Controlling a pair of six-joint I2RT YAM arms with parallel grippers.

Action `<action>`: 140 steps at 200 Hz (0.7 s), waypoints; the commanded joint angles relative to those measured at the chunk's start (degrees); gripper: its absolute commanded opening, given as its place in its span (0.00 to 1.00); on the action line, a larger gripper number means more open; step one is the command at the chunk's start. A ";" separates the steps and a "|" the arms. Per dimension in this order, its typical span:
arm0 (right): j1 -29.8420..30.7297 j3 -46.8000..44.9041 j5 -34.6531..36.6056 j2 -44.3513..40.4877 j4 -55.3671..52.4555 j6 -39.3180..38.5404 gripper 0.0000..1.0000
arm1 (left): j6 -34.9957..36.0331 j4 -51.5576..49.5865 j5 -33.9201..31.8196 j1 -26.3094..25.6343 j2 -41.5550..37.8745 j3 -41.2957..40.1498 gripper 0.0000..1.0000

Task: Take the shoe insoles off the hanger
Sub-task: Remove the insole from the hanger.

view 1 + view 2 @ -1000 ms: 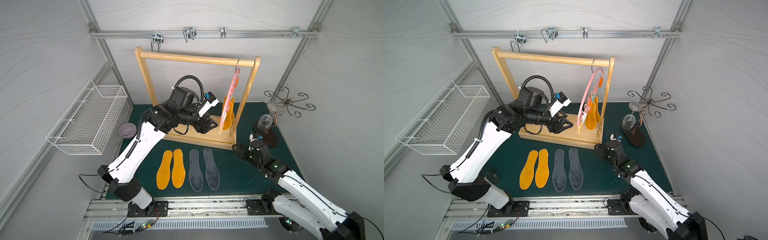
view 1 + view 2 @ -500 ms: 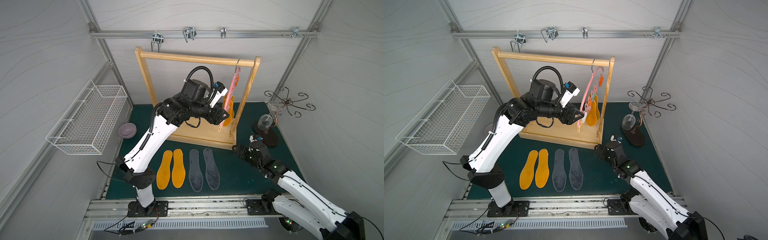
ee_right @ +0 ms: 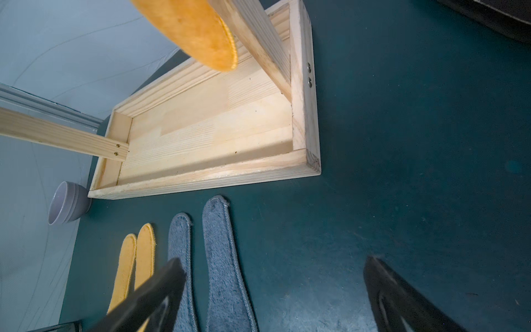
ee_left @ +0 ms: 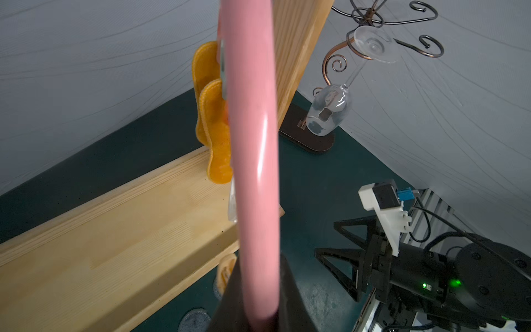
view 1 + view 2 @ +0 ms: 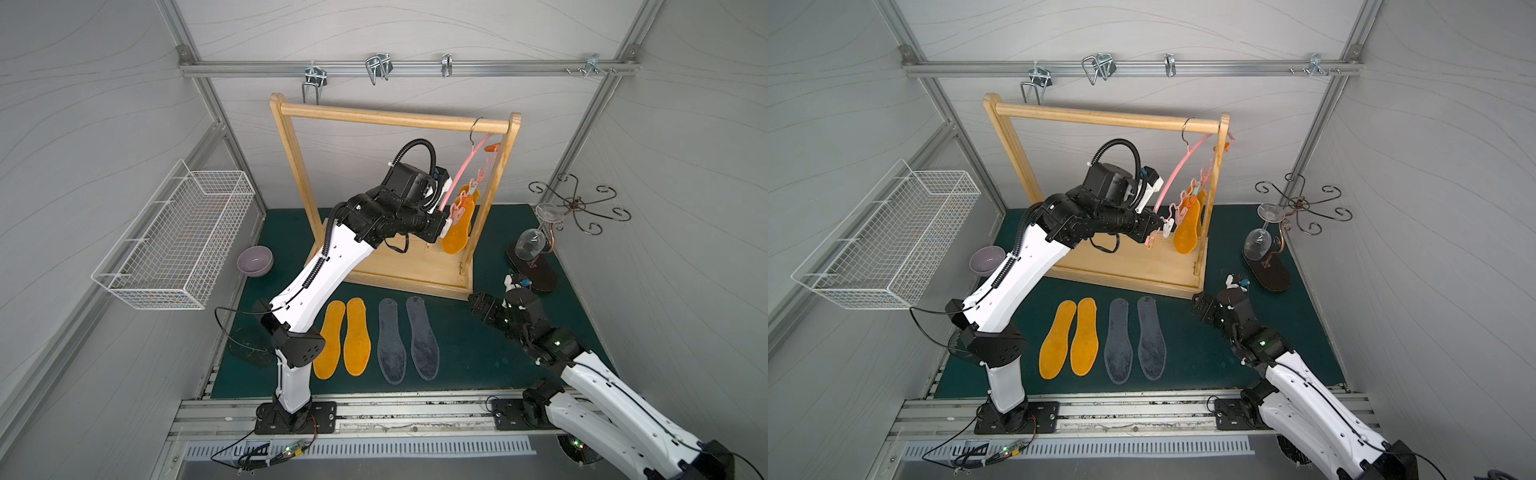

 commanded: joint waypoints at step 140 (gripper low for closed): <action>0.40 -1.08 -16.75 7.03 29.21 -24.96 0.97 | 7.71 9.63 -8.50 11.05 -23.15 -25.52 0.06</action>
